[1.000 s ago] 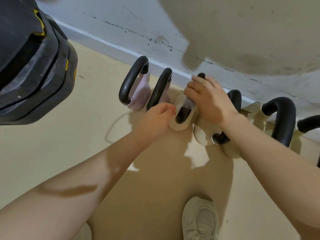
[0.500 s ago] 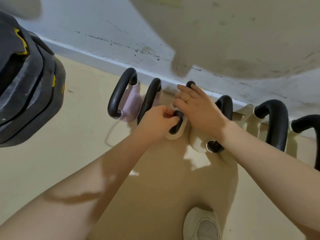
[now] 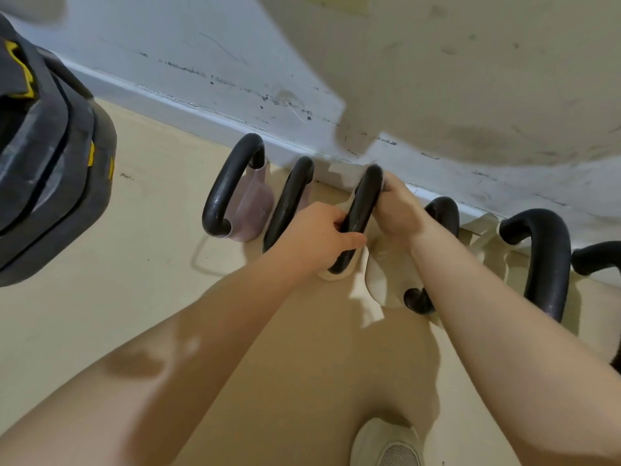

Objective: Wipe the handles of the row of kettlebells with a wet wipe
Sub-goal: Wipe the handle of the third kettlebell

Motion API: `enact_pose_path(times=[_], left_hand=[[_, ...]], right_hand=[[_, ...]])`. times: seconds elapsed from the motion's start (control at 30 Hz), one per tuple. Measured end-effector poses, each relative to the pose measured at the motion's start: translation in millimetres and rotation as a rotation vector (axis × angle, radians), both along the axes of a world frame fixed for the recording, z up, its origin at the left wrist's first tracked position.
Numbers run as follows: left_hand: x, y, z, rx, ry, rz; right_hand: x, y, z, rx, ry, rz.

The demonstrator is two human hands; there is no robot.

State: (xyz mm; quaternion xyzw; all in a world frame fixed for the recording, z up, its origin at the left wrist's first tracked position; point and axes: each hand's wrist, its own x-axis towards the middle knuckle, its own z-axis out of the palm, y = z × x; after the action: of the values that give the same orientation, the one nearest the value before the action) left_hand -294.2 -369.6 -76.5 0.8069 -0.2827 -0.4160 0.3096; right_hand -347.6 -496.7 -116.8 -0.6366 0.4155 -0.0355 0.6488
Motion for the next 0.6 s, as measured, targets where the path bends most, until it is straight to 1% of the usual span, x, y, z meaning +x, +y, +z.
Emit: enact_pose_path(times=[0.07, 0.13, 0.17, 0.2, 0.23, 0.3, 0.37, 0.47, 0.53, 0.6], left_hand=[[0, 2, -1, -0.019, 0.019, 0.005], [-1, 3, -3, -0.034, 0.022, 0.015], [-1, 3, -3, -0.039, 0.011, 0.01], [-1, 3, -4, -0.039, -0.005, 0.003], [-2, 3, -4, -0.037, -0.02, 0.0], [-2, 3, -4, -0.04, -0.03, 0.005], [-2, 3, -4, -0.043, -0.024, 0.003], [-2, 4, -3, -0.054, -0.014, -0.008], [-2, 5, -4, -0.053, -0.023, -0.025], [-2, 5, -4, -0.063, -0.011, -0.014]], right_hand=[[-6, 10, 7, 0.214, -0.088, -0.238], [-14, 16, 21, 0.49, -0.269, -0.441], [-17, 18, 28, 0.583, -0.37, -0.51], [-18, 22, 35, 0.611, -0.406, -0.537], [-18, 28, 41, 0.592, -0.367, -0.545], [-11, 38, 46, 0.482, -0.157, -0.541], [-2, 42, 46, 0.369, -0.024, -0.518], [-1, 38, 41, 0.262, 0.101, -0.512], [-9, 40, 38, 0.191, 0.19, -0.451], [-15, 45, 36, 0.147, 0.198, -0.388]])
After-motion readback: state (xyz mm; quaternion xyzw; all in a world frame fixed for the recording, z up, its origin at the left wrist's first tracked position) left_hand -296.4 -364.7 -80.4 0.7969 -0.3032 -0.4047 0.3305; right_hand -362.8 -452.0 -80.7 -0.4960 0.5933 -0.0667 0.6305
